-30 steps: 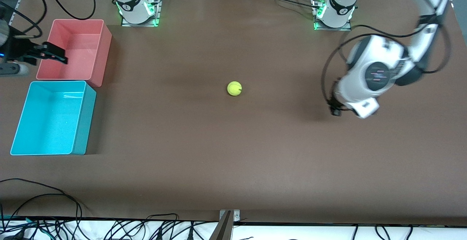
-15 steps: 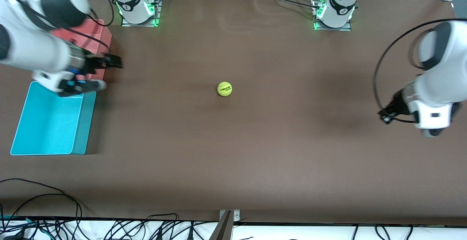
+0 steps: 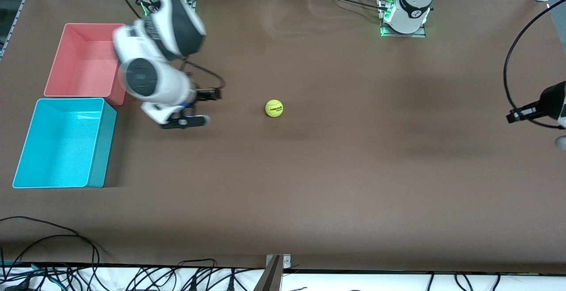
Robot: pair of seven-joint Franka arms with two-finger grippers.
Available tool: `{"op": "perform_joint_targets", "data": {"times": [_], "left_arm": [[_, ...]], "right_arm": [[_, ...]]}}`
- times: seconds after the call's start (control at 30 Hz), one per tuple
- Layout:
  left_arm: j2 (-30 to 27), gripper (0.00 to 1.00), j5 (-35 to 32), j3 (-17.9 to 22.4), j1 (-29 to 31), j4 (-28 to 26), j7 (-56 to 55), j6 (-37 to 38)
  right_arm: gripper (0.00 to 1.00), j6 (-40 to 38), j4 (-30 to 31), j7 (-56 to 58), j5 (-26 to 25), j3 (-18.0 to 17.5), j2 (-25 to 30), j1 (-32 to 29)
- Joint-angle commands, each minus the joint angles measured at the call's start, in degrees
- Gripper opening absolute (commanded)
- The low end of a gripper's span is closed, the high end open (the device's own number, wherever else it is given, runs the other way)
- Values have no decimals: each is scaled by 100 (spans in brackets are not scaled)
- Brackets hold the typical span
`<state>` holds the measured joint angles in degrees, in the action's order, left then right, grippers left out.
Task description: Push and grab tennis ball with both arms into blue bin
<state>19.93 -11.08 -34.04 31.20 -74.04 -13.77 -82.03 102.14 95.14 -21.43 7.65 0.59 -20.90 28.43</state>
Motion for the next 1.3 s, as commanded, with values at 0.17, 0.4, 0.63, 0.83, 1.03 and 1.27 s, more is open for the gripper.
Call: {"op": "perform_joint_targets", "data": {"times": [0.17,0.4,0.63,0.83,1.03,1.27], "left_arm": [[-15,100,98,-50,52,162,269,257],[-15,100,54,-41,26,171,260,266],[-15,100,45,-59,17,276,296,214],[-15,100,89,-94,17,285,305,196],[-15,100,98,-94,8,285,305,64],[-15,100,80,-103,0,285,305,64]], "right_arm": [[100,1264,-110,-1126,386,38,-608,637],[100,1669,-110,-1171,790,20,-801,936],[100,2064,-101,-1232,817,20,-1144,1270],[100,2433,-84,-1373,756,38,-1460,1481],[100,2706,-57,-1443,729,55,-1672,1569],[100,2943,-57,-1548,598,64,-1918,1718]]}}
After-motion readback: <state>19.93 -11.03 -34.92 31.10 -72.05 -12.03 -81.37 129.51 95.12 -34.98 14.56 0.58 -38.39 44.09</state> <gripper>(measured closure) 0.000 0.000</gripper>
